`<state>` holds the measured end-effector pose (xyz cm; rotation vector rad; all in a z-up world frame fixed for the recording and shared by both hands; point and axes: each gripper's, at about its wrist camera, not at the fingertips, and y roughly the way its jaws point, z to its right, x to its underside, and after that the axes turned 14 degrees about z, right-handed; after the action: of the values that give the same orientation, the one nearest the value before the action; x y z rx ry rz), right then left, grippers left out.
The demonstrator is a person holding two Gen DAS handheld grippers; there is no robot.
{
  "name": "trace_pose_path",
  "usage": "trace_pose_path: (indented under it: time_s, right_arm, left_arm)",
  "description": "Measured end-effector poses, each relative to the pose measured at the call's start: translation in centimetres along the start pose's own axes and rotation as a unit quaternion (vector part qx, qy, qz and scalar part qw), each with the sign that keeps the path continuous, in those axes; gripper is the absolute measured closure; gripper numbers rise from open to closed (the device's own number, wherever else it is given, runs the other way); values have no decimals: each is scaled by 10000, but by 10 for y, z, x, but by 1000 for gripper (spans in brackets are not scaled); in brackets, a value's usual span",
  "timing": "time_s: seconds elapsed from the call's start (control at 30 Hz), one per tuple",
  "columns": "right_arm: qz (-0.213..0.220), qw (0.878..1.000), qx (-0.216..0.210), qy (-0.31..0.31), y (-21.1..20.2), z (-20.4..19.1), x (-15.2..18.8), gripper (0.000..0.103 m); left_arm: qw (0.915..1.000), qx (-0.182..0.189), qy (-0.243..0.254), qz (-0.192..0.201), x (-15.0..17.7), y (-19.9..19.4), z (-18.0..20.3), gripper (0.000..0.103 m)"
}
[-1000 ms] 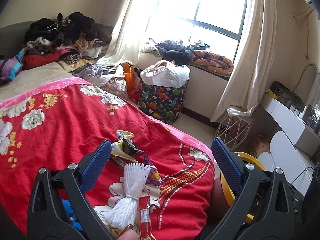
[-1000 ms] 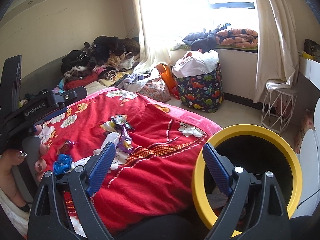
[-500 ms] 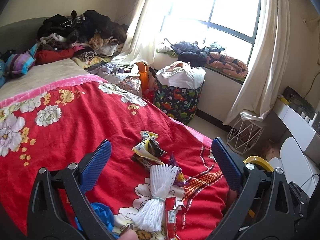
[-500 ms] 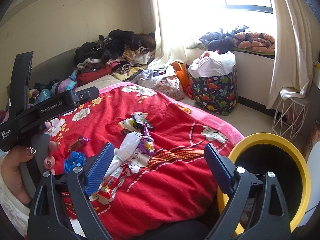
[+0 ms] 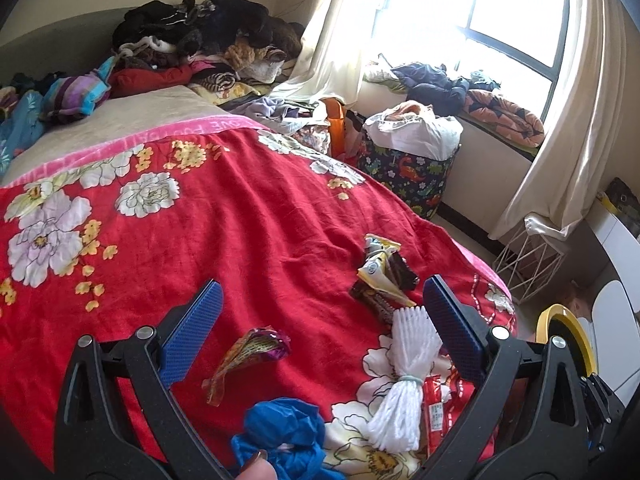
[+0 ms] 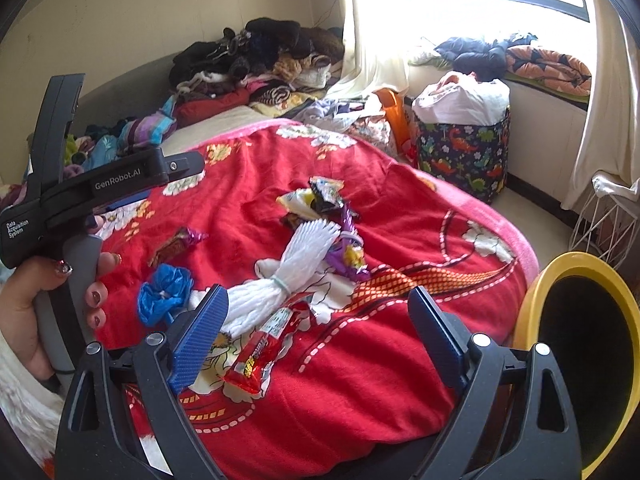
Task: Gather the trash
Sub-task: 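Grasp the red snack wrapper with right tool while left tool grasps the gold foil wrapper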
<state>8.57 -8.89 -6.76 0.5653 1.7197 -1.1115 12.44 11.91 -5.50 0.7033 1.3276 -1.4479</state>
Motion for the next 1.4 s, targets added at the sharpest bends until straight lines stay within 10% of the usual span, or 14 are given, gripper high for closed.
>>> trace_pose_path:
  time_s: [0.47,0.83,1.4]
  right_arm:
    - [-873,9959,-175,168,40,-3,29,28]
    - [-1332,9888,-414,533,53,2,46,81]
    - [-876,9932,-250,727,26,24,40,82]
  left_arm:
    - [9981,-190,-164,-560,29,21,-31,11]
    - [9946,-271,9,-999,48,32,-29,44]
    - [9945,-159,2,-1039,46,30,-22,72]
